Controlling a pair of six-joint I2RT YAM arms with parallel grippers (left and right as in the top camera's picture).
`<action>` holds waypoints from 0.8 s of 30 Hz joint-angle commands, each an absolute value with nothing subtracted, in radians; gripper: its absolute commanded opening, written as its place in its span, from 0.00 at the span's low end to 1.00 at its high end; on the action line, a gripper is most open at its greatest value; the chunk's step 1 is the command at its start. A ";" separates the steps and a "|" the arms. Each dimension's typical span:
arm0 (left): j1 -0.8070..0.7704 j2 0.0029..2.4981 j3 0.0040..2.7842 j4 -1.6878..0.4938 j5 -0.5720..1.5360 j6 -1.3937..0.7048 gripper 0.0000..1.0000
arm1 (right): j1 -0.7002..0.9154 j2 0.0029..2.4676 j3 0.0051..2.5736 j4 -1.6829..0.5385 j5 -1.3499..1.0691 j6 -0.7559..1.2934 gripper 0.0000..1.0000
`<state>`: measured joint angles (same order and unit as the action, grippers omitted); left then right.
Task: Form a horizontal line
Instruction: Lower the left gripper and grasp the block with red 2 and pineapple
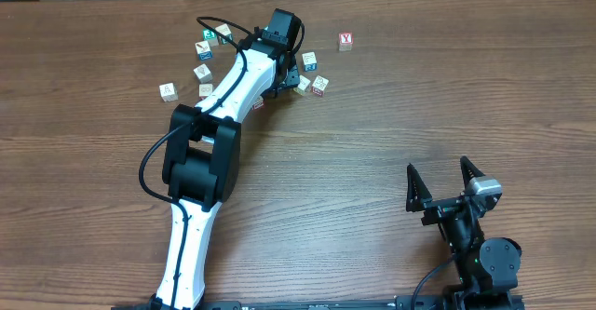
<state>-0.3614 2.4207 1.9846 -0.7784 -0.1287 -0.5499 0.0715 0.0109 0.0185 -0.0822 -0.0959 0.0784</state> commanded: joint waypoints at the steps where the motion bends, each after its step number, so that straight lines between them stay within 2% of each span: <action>1: -0.346 2.427 2.002 -0.777 -0.140 -0.516 0.47 | 0.064 0.003 0.008 -0.078 -0.083 0.077 1.00; 24: -0.340 2.425 2.065 -0.857 -0.130 -0.448 0.43 | 0.064 0.003 0.008 -0.078 -0.083 0.077 1.00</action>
